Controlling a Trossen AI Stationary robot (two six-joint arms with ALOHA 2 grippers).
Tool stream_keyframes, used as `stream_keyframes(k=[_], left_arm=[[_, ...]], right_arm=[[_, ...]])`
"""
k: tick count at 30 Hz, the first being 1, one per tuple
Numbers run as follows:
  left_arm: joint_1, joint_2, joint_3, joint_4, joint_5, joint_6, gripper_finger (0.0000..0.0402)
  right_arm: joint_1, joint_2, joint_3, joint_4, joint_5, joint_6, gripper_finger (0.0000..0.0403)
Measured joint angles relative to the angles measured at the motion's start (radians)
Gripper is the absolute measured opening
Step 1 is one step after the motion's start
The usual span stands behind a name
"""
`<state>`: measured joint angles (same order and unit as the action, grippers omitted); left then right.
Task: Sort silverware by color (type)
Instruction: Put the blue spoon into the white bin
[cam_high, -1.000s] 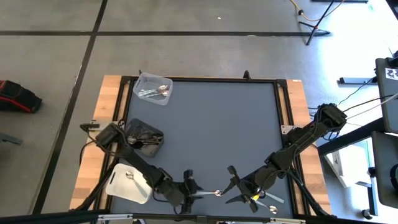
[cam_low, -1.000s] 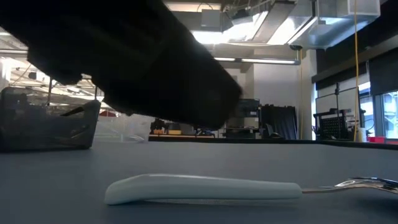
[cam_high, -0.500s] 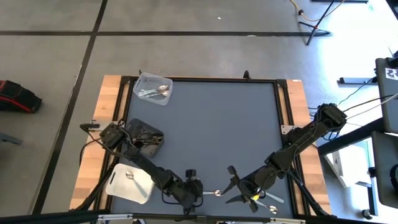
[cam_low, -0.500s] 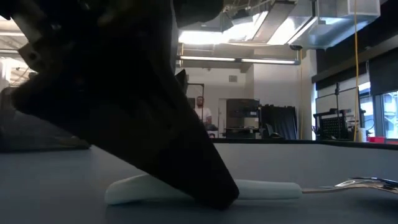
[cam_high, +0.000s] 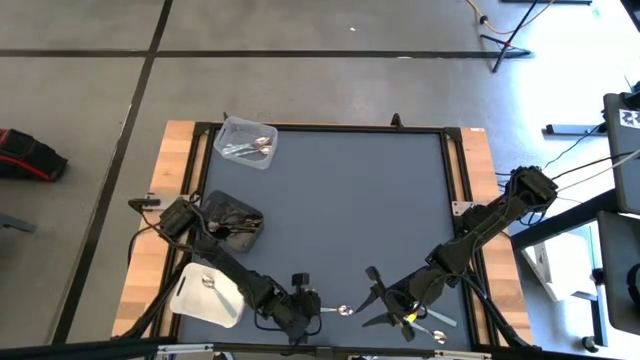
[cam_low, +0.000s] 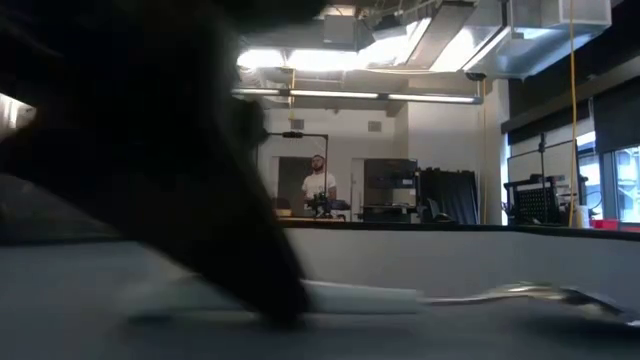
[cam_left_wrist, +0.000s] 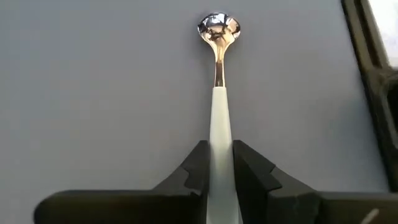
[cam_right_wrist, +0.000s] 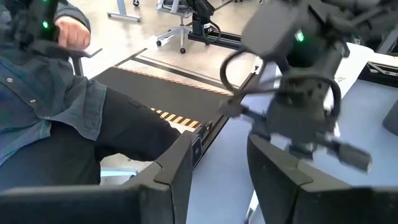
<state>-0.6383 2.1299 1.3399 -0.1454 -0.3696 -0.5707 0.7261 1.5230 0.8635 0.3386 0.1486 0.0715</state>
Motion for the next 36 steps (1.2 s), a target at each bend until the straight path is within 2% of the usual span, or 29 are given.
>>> stream_keyframes(k=[8, 20, 26, 32, 36], left_arm=[[-0.095, -0.173, 0.0, -0.138, -0.144, -0.058, 0.0056], [-0.328, -0.454, 0.001, -0.495, -0.376, -0.333, 0.0059], [-0.461, -0.495, 0.001, -0.737, -0.44, -0.608, 0.006], [-0.579, -0.494, 0.001, -1.01, -0.409, -0.987, 0.006], [-0.643, -0.494, -0.012, -1.096, -0.388, -1.157, 0.006]], right_arm=[[0.0, 0.0, 0.0, 0.0, 0.0, 0.0, 0.0143], [0.0, 0.0, 0.0, 0.003, 0.0, 0.001, 0.0143], [0.0, 0.0, 0.0, 0.003, 0.0, 0.001, 0.0143], [0.0, 0.0, 0.0, 0.004, 0.0, 0.001, 0.0143], [0.0, 0.0, 0.0, 0.003, 0.0, 0.001, 0.0143]])
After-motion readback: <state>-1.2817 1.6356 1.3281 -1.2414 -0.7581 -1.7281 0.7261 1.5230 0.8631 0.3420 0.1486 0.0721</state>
